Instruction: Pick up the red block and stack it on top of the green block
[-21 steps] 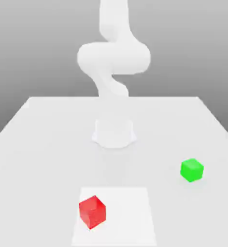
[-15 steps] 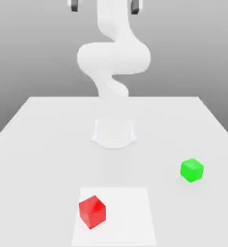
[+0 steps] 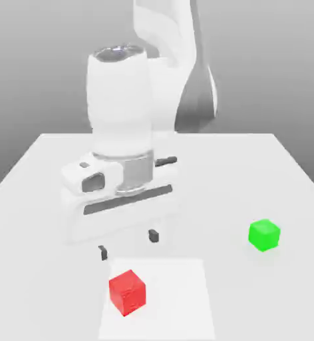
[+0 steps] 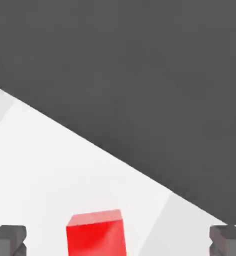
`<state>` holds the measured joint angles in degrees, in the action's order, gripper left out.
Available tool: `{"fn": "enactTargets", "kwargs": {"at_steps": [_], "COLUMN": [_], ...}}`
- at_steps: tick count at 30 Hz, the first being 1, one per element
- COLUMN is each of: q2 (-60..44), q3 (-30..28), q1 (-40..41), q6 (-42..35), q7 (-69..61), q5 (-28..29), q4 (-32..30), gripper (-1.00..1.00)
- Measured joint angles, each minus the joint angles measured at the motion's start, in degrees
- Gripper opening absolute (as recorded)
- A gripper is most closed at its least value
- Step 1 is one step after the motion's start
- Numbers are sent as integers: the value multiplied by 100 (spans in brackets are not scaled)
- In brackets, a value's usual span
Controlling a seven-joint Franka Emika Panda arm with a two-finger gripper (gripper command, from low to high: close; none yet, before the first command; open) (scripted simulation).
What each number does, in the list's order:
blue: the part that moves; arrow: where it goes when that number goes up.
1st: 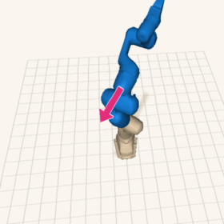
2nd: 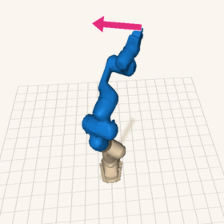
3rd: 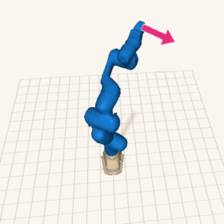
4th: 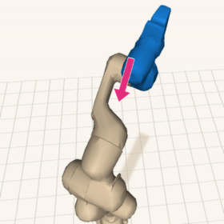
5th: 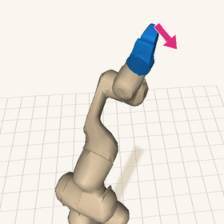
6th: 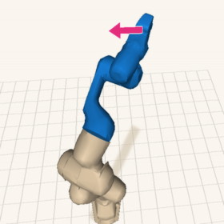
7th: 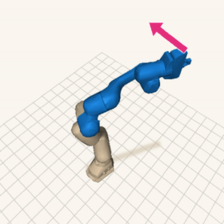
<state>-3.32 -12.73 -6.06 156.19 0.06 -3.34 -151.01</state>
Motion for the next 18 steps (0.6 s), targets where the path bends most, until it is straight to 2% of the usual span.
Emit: {"fn": "enactTargets", "kwargs": {"at_steps": [6,7,13,18], "q2": [-1244,-1387,-1458,-688], "q3": [456,539,582,297], "q1": [352,421,457,271], "q6": [959,1079,1127,495], "q7": [-610,-655,-678,-345], "q5": [-550,-610,-641,-187], "q4": [75,96,108,-16], "gripper": [0,-100,-100,-100]}}
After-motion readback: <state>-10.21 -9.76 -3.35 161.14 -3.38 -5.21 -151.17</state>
